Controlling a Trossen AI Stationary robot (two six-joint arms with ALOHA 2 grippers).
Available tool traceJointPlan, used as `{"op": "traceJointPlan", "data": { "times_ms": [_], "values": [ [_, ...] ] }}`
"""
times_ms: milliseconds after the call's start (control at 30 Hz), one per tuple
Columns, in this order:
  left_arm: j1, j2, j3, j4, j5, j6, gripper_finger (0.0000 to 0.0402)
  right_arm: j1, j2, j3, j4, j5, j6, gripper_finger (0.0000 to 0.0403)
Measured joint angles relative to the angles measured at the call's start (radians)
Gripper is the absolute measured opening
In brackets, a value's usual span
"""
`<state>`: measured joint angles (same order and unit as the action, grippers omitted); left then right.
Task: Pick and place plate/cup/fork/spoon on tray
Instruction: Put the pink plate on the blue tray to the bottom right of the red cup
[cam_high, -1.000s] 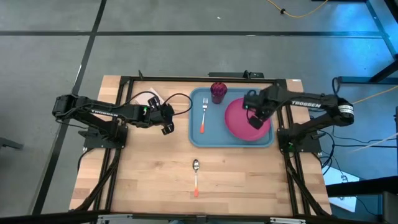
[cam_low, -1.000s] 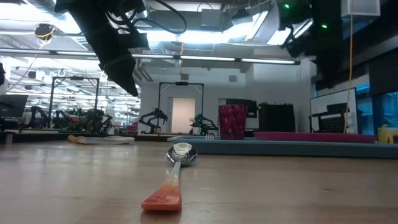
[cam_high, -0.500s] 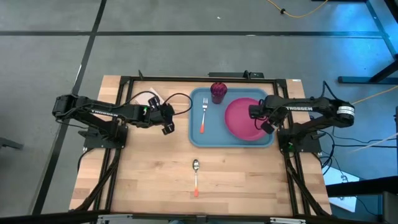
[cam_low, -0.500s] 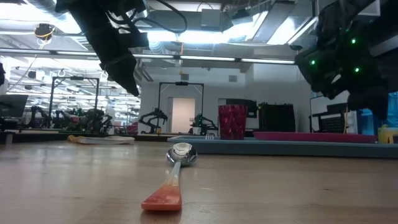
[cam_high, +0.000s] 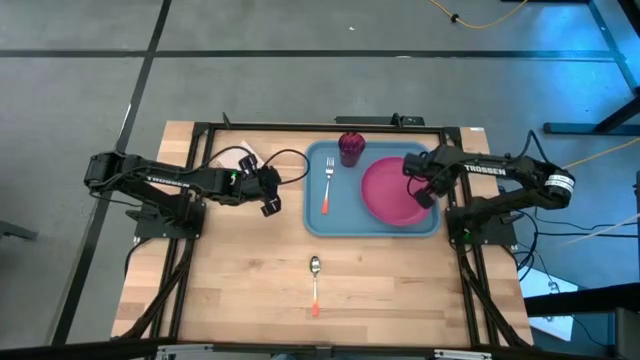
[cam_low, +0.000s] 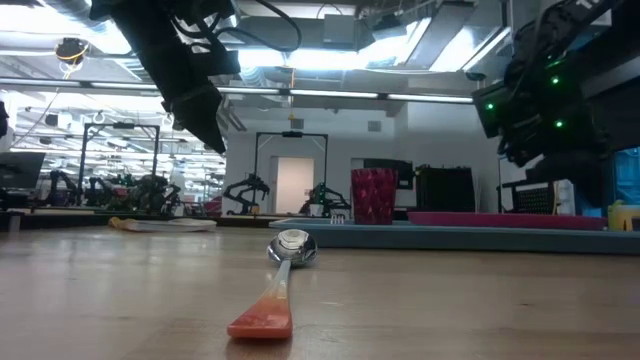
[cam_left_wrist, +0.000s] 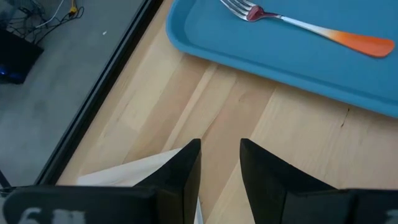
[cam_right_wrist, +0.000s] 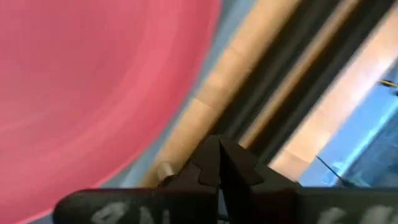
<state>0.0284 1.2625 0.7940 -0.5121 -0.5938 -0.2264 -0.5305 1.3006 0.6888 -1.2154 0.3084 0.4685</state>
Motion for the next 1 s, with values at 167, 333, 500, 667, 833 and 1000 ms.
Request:
{"op": "traceJointPlan", "data": {
  "times_ms": [167,333,500,667,833,1000],
  "values": [
    [0.0,0.0,0.0,0.0,0.0,0.0,0.0104,-0.022,0.002,0.0,0.064,-0.065,-0.06,0.0004],
    [-0.001,0.0,0.0,0.0,0.006,0.0,0.0104,-0.041,0.002,-0.001,0.065,-0.033,-0.058,0.0003],
    [-0.001,0.0,0.0,0.0,0.007,0.0,0.0104,-0.044,0.002,-0.011,0.07,-0.048,-0.062,0.0002],
    [-0.001,0.0,0.0,0.0,0.008,0.0,0.0104,-0.043,0.003,-0.011,0.072,-0.048,-0.062,0.0002],
    [-0.001,0.0,0.0,0.0,0.008,0.0,0.0104,-0.044,0.003,-0.021,0.075,-0.06,-0.06,0.0001],
    [-0.001,0.0,0.0,0.0,0.012,-0.002,0.0104,-0.043,0.003,-0.021,0.083,-0.069,-0.07,0.0001]
  ]
}}
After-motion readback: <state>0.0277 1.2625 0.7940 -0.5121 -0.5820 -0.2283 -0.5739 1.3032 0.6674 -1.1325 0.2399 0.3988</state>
